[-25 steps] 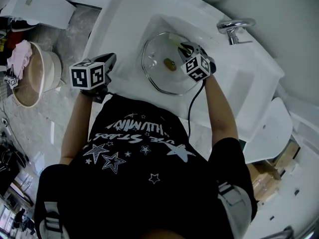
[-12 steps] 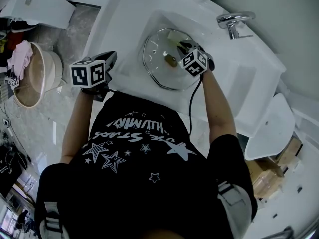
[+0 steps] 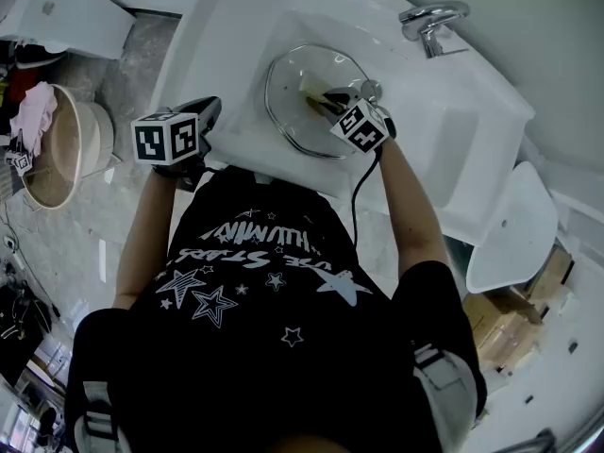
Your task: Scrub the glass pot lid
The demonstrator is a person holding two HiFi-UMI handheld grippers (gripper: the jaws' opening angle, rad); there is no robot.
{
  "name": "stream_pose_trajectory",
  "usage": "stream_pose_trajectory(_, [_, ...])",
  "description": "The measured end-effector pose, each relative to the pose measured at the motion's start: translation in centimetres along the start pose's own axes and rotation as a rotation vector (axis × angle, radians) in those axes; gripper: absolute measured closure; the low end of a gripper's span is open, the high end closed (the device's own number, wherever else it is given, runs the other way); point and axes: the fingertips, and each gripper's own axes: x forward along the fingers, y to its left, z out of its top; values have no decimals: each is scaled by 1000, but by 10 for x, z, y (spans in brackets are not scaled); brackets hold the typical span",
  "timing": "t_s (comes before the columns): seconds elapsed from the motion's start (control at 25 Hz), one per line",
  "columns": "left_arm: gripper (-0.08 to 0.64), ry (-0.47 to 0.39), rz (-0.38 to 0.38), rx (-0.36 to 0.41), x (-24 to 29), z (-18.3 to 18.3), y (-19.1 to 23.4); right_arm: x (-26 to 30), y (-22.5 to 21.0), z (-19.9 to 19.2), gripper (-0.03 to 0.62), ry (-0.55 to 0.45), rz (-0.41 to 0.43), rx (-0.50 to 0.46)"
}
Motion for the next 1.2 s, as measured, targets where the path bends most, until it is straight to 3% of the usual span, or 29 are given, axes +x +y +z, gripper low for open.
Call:
stream_pose_trajectory(0.32, [547,-8,-21,6,-5,-8,-9,-14,27,11,523,-34,54,31])
stream_pose_trajectory(0.64, [546,-12,-33,13,-7,-11,-16,-28,55,21,523,-67,169,84])
stream_pose_trajectory(1.2, [546,-16,-48,18,-10,-12,-17,-58,88,40,520,-115,449,271])
